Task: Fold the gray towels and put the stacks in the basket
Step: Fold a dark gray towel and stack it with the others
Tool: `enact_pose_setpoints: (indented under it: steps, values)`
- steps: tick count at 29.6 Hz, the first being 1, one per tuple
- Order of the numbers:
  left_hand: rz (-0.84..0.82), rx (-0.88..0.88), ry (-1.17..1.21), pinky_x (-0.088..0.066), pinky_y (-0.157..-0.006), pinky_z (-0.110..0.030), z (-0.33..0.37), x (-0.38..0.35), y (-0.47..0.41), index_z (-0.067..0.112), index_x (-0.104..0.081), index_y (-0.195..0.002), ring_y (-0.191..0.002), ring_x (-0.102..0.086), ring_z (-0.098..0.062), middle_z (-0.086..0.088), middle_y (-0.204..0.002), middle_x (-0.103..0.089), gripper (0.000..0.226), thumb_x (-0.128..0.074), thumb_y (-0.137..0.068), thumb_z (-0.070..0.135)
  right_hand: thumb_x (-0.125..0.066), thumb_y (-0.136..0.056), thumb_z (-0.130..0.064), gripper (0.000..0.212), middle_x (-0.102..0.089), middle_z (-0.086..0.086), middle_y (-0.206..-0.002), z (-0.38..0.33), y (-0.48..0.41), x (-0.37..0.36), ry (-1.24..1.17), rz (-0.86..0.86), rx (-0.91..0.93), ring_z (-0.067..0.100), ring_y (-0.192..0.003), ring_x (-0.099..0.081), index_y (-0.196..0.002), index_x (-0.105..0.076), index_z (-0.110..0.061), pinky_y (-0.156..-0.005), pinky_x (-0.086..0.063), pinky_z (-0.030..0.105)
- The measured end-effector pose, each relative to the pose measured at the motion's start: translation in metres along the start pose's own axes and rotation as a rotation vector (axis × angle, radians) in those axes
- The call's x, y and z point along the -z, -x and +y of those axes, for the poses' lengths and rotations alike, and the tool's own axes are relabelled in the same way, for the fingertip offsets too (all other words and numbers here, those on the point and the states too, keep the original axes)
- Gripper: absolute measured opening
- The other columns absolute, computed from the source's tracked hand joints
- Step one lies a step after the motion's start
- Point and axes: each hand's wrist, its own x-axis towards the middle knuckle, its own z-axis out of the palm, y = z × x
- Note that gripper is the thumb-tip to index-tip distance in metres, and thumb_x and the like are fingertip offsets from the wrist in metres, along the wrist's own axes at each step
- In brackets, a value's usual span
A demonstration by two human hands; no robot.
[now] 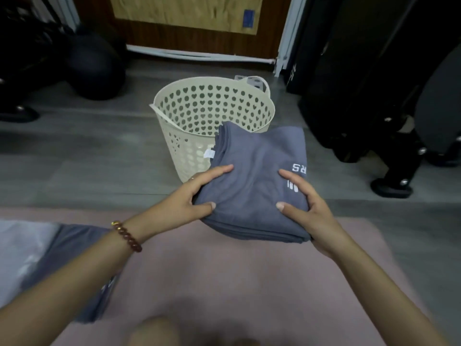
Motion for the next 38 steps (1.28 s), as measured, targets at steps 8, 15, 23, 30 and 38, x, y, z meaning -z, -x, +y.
enact_pose_setpoints:
  steps: [8,15,23,30,38]
  values:
    - [-0.067,0.023,0.053,-0.027,-0.108,-0.013,0.038,0.052,-0.029,0.039,-0.033,-0.141,-0.136,-0.029,0.003,0.015,-0.148,-0.031,0.075,-0.065,-0.084,0.003,-0.07,-0.078,0.0,0.06,-0.054,-0.027,-0.125,-0.075,-0.038,0.007,0.111,-0.065,-0.03,-0.005,-0.113,-0.054,-0.127,-0.054,-0.03,-0.083,-0.046,0.01]
    - [-0.06,0.158,0.169,-0.031,-0.106,-0.013,0.044,0.121,-0.101,0.034,-0.036,-0.139,-0.133,-0.034,0.004,0.017,-0.146,-0.033,0.071,-0.066,-0.08,0.007,-0.072,-0.077,-0.001,0.057,-0.053,-0.012,-0.132,-0.11,-0.14,0.005,0.047,-0.041,-0.227,0.003,-0.116,-0.055,-0.124,-0.058,-0.031,-0.094,-0.049,0.023]
    - [-0.184,0.239,0.245,-0.029,-0.112,-0.023,0.065,0.168,-0.144,0.031,-0.033,-0.143,-0.134,-0.033,0.002,0.013,-0.149,-0.032,0.073,-0.065,-0.084,0.003,-0.073,-0.076,-0.002,0.056,-0.054,-0.014,-0.129,-0.17,-0.179,0.003,0.058,0.003,-0.376,-0.008,-0.107,-0.056,-0.124,-0.058,-0.028,-0.083,-0.048,0.013]
    - [-0.101,0.237,0.244,-0.03,-0.105,-0.01,0.026,0.196,-0.219,0.04,-0.032,-0.143,-0.132,-0.031,0.009,0.017,-0.148,-0.029,0.074,-0.065,-0.086,0.006,-0.071,-0.078,0.0,0.057,-0.052,-0.016,-0.126,-0.158,-0.282,0.028,0.053,-0.064,-0.415,-0.003,-0.107,-0.056,-0.127,-0.056,-0.027,-0.083,-0.05,0.014]
    - [0.135,0.423,0.298,-0.036,-0.095,-0.006,-0.061,0.191,-0.254,0.034,-0.033,-0.137,-0.118,-0.04,0.019,0.002,-0.146,-0.033,0.07,-0.06,-0.086,-0.006,-0.066,-0.084,-0.002,0.053,-0.049,-0.001,-0.134,-0.066,-0.425,0.02,0.112,-0.294,-0.583,0.011,-0.113,-0.055,-0.129,-0.054,-0.027,-0.09,-0.051,0.021]
